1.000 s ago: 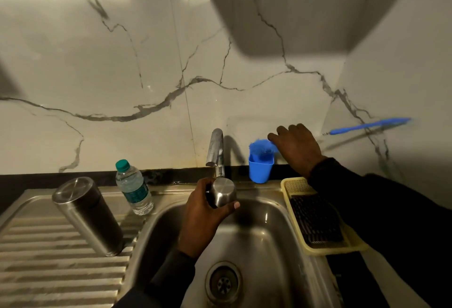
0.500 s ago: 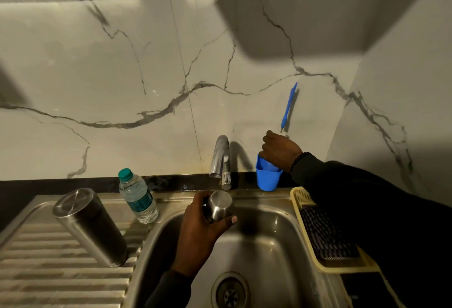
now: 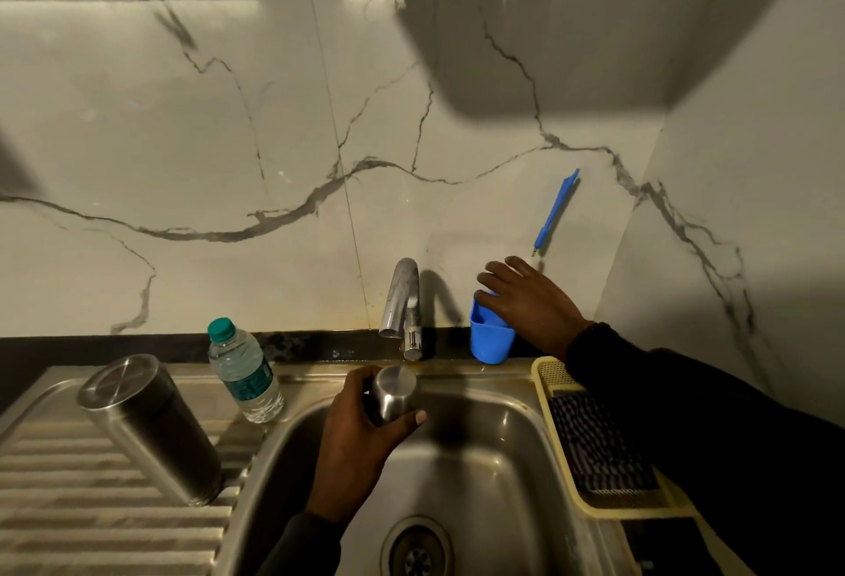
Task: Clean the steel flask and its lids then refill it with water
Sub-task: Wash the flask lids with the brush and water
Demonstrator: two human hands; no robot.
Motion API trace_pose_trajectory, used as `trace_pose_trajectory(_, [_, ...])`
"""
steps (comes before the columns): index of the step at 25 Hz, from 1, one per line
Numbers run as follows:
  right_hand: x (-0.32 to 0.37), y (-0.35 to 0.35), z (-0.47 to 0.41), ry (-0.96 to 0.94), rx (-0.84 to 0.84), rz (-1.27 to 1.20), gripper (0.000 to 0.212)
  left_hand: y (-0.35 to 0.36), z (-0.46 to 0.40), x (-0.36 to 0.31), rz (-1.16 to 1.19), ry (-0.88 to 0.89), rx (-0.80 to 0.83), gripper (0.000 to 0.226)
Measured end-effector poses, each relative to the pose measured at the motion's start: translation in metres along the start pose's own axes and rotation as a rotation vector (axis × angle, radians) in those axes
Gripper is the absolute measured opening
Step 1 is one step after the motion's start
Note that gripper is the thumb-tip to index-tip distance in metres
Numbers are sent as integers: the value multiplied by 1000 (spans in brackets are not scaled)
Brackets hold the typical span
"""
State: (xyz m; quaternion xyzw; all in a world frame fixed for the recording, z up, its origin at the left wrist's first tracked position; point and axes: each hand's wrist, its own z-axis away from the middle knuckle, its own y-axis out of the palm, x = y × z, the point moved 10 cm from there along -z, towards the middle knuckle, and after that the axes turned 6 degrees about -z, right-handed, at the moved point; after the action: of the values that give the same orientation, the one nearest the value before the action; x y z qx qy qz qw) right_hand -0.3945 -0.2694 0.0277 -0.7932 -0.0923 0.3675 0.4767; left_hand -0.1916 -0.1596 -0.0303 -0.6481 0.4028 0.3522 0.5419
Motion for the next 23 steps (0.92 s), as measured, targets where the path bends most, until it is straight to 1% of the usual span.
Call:
trace_pose_trajectory(2, [8,-16,10,146,-80,-130,28,0,1,1,6,3,2,56])
trace_pose_trajectory(3, [12,-26,16,240,-143,-230,23,-1,2,1,5,5,-2,56])
trace_pose_trajectory(4, [14,-33,23,357,-211,-374,12,-1,2,2,8,6,-12,55])
trace_pose_trajectory(5, [15,-34,31,488,-261,-564,7,-3,3,3,18,3,-28,55])
trace_pose_trajectory(6, [21,-26,36,619,-268,-767,15,-5,4,4,34,-5,-47,54])
trace_pose_trajectory(7, [31,-13,37,718,-251,-971,18,-8,5,5,51,-13,-63,54])
trace_pose_trajectory(8, [42,4,34,804,-217,-1147,14,-9,5,6,65,-18,-71,54])
trace_pose_trajectory(9, [52,23,30,874,-158,-1267,9,-9,5,6,75,-22,-70,55])
trace_pose_trajectory(10, [61,41,22,923,-77,-1340,14,-10,5,5,83,-25,-65,56])
trace_pose_trajectory(12, [85,70,5,929,107,-1476,31,-12,3,4,93,-28,-70,56])
trace_pose_trajectory(13, [97,79,-4,924,161,-1579,36,-13,2,2,92,-20,-79,55])
trace_pose_trajectory(15, [119,93,-15,966,184,-1798,34,-17,-1,0,78,1,-73,55])
trace_pose_trajectory(17, [125,103,-19,1041,129,-1872,27,-19,-4,-3,68,21,-50,57])
trace_pose_trajectory(19, [120,109,-23,1058,66,-1807,22,-21,-7,-1,70,21,-39,58])
trace_pose_trajectory(21, [113,114,-24,1039,111,-1679,23,-22,-9,2,81,12,-50,57])
trace_pose_trajectory(23, [109,115,-28,946,177,-1515,26,-20,-10,7,75,0,-49,56])
